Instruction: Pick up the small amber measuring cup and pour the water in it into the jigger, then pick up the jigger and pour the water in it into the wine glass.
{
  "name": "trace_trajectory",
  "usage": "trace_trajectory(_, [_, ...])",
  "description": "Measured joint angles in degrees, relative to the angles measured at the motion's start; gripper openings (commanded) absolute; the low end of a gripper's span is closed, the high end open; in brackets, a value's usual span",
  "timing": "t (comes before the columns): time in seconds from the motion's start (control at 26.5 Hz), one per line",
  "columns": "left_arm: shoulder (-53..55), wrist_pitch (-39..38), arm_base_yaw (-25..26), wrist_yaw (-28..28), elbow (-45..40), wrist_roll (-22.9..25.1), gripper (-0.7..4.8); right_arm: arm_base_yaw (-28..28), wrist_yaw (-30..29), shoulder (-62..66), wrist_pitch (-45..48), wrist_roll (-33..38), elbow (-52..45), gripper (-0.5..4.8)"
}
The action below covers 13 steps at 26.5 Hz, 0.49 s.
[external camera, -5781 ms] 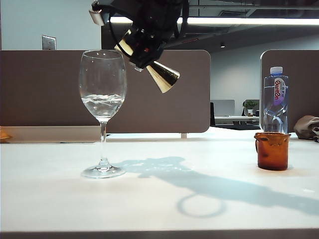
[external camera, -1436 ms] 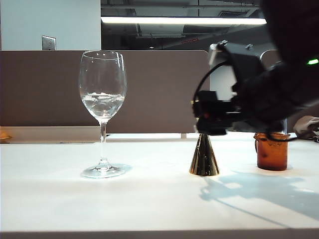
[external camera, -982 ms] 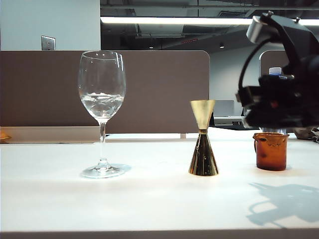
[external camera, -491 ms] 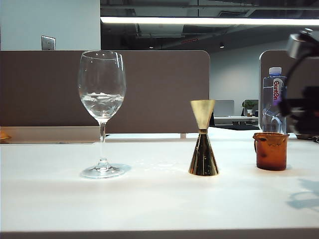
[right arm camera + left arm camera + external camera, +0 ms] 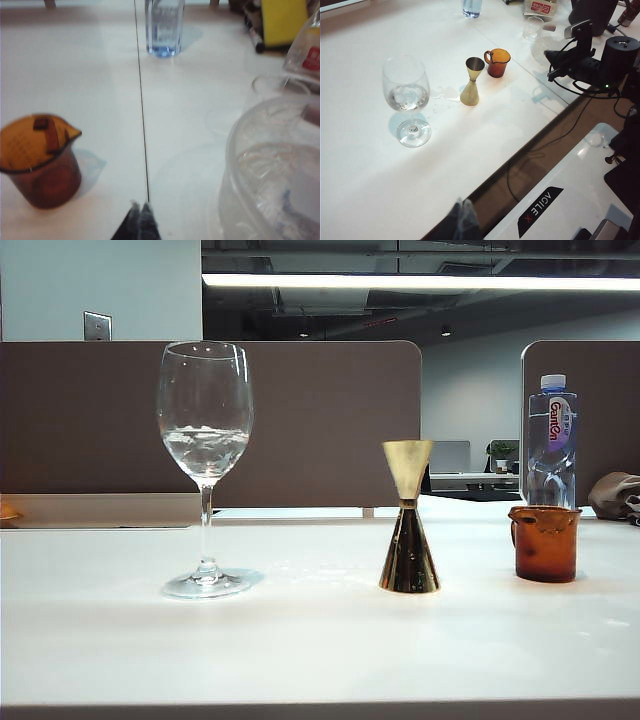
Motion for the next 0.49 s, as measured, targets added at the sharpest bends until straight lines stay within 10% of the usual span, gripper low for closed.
trace_trajectory(0.49, [0.0,0.0,0.0,0.0,0.0,0.0,-0.02,-0.02,0.02,-13.66,-0.09,0.0,-0.02,-0.05])
